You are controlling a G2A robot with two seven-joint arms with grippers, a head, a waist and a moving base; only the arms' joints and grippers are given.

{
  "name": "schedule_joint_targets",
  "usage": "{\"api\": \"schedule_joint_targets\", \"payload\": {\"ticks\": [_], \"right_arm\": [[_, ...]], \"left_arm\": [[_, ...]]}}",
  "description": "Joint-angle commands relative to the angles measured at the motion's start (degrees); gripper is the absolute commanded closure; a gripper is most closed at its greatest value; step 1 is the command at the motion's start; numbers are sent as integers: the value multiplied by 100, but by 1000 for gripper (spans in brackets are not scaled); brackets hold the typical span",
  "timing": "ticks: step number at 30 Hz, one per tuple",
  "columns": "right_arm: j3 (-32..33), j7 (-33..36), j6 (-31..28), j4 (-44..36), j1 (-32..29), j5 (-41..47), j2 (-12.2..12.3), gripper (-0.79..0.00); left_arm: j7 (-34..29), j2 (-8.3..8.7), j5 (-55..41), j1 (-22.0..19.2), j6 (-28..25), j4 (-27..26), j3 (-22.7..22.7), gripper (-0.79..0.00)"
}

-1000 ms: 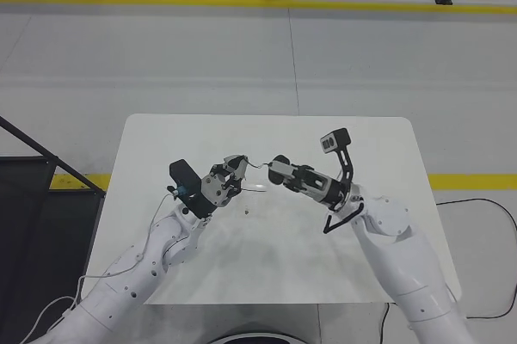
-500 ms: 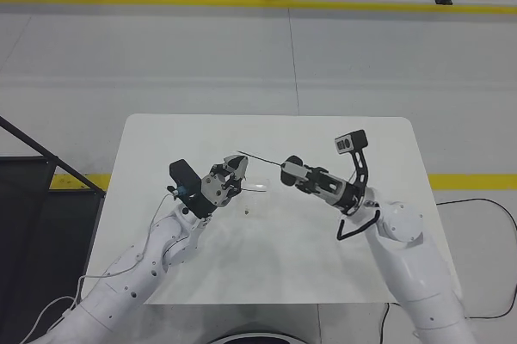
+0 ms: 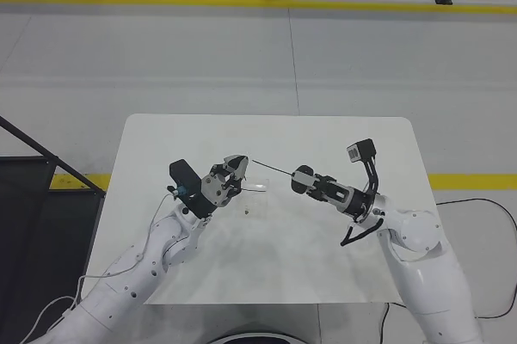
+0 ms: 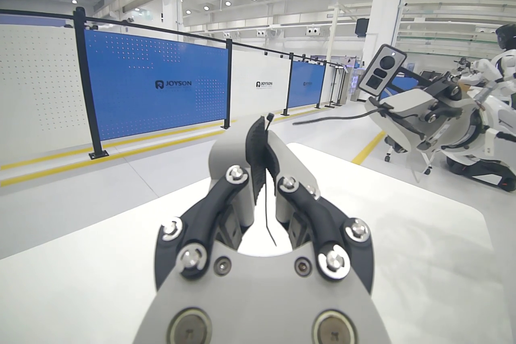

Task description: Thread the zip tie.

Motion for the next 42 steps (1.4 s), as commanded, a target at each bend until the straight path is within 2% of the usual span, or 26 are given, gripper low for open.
{"api": "schedule_joint_targets", "payload": {"ticks": [1,6,15,31,42], "right_arm": [[0,0,1,0,0,-5,0,0],[-76,-109,-7,-54,-50,12,-13,0],[-285,79,-118,165,78,476,-44,0],[-435,145,497,649,317,1500,-102,0],[-541,-39,461,767,275,1423,-124,0]], "left_arm": [[0,0,0,0,0,0,0,0],[0,0,0,0,0,0,0,0],[0,0,0,0,0,0,0,0],[0,0,0,0,0,0,0,0],[0,0,0,0,0,0,0,0]]}}
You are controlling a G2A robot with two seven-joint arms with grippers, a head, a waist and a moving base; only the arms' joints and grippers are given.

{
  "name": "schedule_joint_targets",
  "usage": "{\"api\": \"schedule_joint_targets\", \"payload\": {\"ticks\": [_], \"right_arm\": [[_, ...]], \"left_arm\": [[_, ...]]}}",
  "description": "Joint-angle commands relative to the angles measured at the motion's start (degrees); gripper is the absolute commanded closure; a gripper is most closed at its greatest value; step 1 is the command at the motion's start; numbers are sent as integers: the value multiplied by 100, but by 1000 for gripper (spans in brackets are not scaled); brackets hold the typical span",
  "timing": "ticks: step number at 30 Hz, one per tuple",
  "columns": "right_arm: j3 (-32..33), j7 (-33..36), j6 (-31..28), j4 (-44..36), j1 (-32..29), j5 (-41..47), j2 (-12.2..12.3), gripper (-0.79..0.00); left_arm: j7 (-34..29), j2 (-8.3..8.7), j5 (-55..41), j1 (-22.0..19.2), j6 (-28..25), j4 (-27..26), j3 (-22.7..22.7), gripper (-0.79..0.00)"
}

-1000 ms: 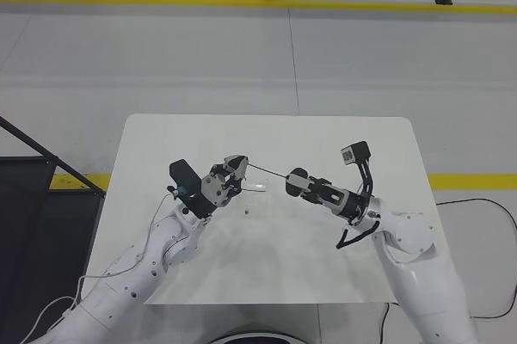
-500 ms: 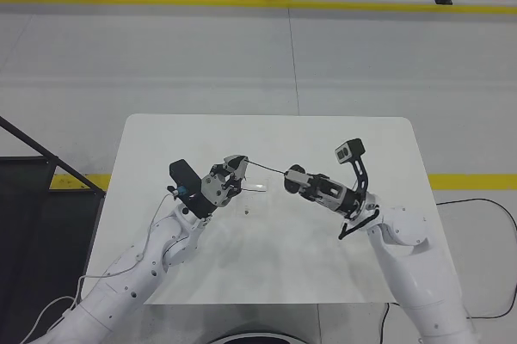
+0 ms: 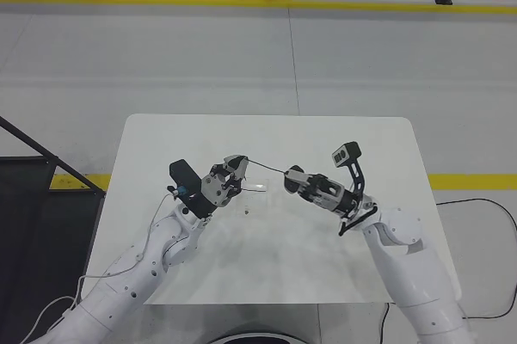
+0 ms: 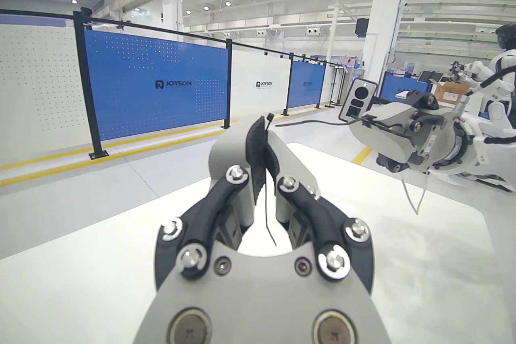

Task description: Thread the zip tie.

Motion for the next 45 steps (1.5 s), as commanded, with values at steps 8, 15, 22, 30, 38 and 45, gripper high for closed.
{"api": "schedule_joint_targets", "payload": {"ticks": [8,15,22,30,38,45], "right_arm": [[-26,-104,-132,0,-12,21,-18,0],[-16,-79,-199,-1,-52,39,-19,0],[-18,-81,-162,5,-40,51,-23,0],[-34,-75,-177,38,-9,88,-34,0],[-74,-70,-142,58,8,69,-44,0],[-68,-66,-202,52,-8,56,-46,0]], "left_arm": [[0,0,0,0,0,0,0,0],[0,0,0,0,0,0,0,0],[0,0,0,0,0,0,0,0],[0,0,0,0,0,0,0,0],[0,0,0,0,0,0,0,0],[0,0,0,0,0,0,0,0]]}}
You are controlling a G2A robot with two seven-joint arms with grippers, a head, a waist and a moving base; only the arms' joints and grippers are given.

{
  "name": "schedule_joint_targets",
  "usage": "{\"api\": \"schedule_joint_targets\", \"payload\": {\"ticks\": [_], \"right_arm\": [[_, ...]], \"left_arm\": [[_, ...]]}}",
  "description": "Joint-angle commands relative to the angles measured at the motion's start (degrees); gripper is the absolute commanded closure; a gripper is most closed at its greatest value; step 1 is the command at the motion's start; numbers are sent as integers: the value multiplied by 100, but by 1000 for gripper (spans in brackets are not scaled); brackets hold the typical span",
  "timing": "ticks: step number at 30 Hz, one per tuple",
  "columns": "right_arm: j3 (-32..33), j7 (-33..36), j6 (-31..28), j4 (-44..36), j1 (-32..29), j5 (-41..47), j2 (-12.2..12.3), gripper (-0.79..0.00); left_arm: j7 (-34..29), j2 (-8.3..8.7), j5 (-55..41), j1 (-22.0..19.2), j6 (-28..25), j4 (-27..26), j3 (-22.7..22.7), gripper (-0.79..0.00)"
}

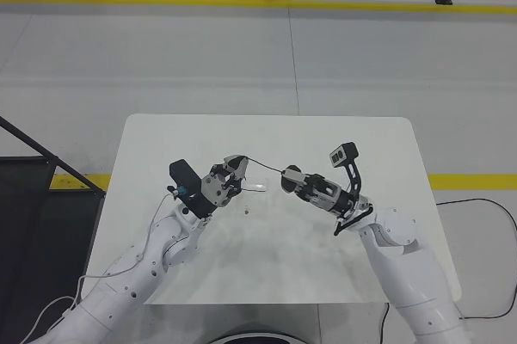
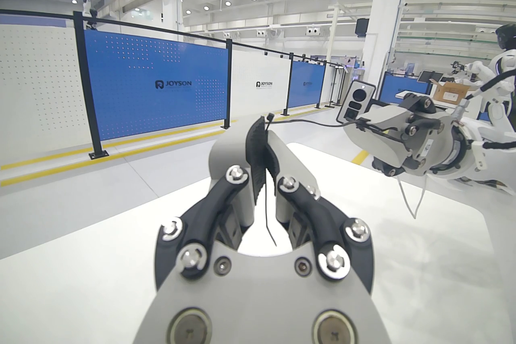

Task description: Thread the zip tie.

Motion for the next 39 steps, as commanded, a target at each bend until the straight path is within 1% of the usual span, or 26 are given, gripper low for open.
{"api": "schedule_joint_targets", "payload": {"ticks": [1,13,39], "right_arm": [[33,38,-52,-12,-39,35,6,0],[86,111,-98,-46,-113,59,16,0],[68,84,-51,37,-27,100,-5,0]], "left_arm": [[0,0,0,0,0,0,0,0],[0,0,0,0,0,0,0,0],[0,0,0,0,0,0,0,0]]}}
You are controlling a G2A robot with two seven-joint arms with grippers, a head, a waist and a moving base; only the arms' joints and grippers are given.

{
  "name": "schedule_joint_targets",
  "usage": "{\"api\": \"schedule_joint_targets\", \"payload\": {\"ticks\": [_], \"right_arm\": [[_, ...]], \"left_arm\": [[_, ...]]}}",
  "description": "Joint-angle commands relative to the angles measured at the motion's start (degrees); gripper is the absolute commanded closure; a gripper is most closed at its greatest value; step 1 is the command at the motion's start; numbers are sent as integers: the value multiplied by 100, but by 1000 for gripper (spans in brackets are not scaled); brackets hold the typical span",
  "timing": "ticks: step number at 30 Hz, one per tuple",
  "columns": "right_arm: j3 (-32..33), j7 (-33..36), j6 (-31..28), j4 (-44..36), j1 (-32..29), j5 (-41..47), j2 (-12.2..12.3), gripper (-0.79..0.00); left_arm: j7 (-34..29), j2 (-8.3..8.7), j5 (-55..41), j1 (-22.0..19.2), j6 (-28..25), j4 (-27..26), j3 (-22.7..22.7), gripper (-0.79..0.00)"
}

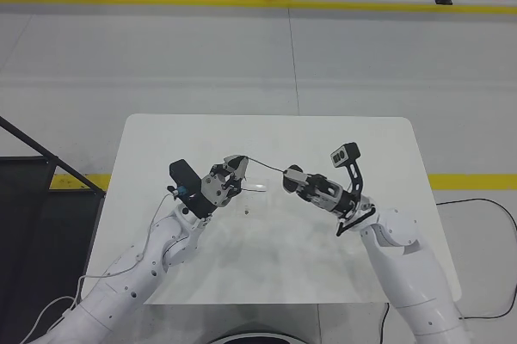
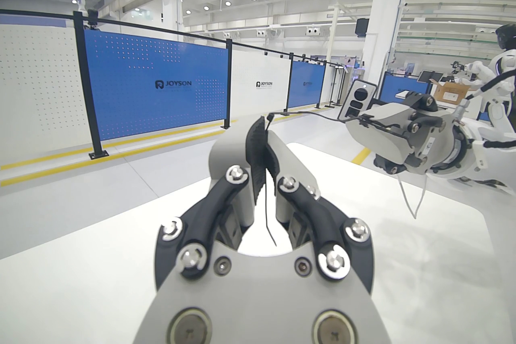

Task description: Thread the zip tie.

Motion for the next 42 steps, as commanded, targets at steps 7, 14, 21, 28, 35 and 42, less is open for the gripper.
{"api": "schedule_joint_targets", "payload": {"ticks": [7,14,21,28,35,42], "right_arm": [[38,75,-11,-32,-41,16,9,0],[24,83,-18,-54,-57,-2,7,0],[8,60,7,-39,-23,17,-1,0],[-6,61,14,-5,9,45,-9,0],[-18,56,59,12,26,-3,-10,0],[1,111,38,33,20,27,-8,0]], "left_arm": [[0,0,0,0,0,0,0,0],[0,0,0,0,0,0,0,0],[0,0,0,0,0,0,0,0],[0,0,0,0,0,0,0,0],[0,0,0,0,0,0,0,0],[0,0,0,0,0,0,0,0]]}}
